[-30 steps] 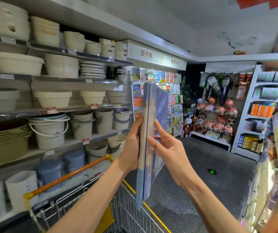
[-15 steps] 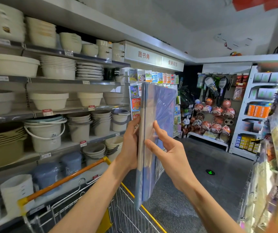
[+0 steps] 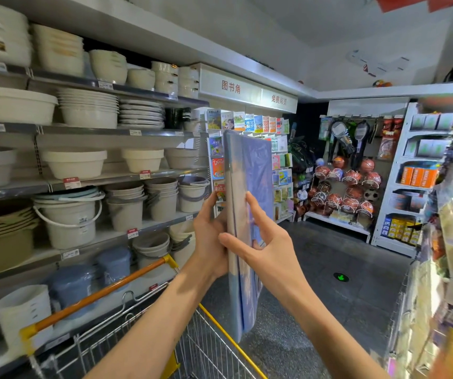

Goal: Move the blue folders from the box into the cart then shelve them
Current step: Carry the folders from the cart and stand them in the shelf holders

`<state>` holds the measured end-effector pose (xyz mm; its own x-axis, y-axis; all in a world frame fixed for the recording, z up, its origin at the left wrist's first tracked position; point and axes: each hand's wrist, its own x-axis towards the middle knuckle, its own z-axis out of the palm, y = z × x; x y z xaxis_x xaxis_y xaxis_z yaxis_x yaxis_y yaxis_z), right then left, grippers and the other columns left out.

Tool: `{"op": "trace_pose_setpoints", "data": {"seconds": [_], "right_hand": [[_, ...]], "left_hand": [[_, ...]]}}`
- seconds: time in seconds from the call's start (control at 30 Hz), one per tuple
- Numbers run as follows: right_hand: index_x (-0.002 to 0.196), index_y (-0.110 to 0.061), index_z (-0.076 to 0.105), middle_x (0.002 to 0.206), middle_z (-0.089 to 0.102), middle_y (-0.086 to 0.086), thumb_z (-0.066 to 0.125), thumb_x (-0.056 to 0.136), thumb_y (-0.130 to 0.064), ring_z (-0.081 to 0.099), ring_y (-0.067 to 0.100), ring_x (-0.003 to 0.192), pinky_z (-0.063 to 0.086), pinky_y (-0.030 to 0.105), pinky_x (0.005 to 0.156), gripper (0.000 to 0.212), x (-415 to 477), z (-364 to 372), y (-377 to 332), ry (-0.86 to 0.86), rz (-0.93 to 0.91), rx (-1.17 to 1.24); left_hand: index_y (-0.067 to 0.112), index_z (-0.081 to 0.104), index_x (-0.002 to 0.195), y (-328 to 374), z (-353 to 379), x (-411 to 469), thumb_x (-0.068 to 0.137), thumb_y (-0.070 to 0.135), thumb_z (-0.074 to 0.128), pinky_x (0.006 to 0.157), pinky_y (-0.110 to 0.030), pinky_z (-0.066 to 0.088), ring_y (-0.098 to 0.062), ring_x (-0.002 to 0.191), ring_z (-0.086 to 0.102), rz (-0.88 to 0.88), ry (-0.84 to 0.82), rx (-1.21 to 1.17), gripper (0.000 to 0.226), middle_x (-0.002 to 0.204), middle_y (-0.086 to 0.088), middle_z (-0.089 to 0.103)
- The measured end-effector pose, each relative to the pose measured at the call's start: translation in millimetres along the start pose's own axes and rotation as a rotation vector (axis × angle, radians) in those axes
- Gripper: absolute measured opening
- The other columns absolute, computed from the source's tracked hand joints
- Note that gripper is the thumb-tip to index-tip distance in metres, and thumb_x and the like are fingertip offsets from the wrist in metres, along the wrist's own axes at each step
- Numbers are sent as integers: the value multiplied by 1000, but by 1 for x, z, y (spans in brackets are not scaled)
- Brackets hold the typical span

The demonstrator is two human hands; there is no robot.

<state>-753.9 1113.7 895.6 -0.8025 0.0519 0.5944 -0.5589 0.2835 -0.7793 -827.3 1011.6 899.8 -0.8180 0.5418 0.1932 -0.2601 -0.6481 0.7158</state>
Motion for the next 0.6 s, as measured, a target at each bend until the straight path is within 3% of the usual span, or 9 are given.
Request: {"op": "trace_pose_setpoints", "data": {"seconds": [0.1,0.17,0.23,0.3,0.4,0.5,0.6], "right_hand": [[147,-48,36,137,57,-21,85,77,-30,53,-9,123,48,29,105,88,7,-6,6,56,1,-17],[147,-47,34,128,66,-15,78,83,-17,59,3,121,48,37,107,84,12,-16,6,56,-8,10],[148,-36,40,113,74,-3,64,87,-1,66,10,105,52,33,98,74,18,-31,-1,42,-17,75],[136,-25,56,96,75,3,56,87,4,65,11,82,54,26,78,57,25,-47,-12,95,-28,86],[113,-15,66,89,75,-6,56,82,-6,66,9,76,55,24,68,34,35,-81,-24,263,-2,103],[109,-12,66,90,75,-4,57,86,-12,69,13,79,55,26,64,25,42,-123,-41,327,29,83],[115,-2,63,85,73,0,56,95,-9,70,14,73,54,26,56,23,44,-161,-64,363,40,103]], "left_hand": [[21,74,120,-4,8,3,90,63,37,86,-42,46,-26,103,60,64,-11,60,63,113,-11,66],[16,67,132,-3,19,5,91,57,37,92,-40,48,-25,98,63,83,-38,54,65,111,-13,67],[12,55,142,0,32,11,92,48,37,106,-36,45,-25,114,62,95,-79,50,64,129,-13,65],[10,51,145,6,43,20,97,38,36,114,-35,38,-19,129,56,142,-85,182,57,143,-9,58],[13,55,141,11,56,39,103,23,46,98,-24,51,-6,122,60,246,-20,554,41,140,0,61],[18,60,133,17,61,69,94,15,67,87,-14,50,-4,117,62,411,54,803,40,131,4,66],[25,59,129,18,69,101,80,38,83,95,-17,46,-2,113,59,560,226,963,56,125,11,62]]}}
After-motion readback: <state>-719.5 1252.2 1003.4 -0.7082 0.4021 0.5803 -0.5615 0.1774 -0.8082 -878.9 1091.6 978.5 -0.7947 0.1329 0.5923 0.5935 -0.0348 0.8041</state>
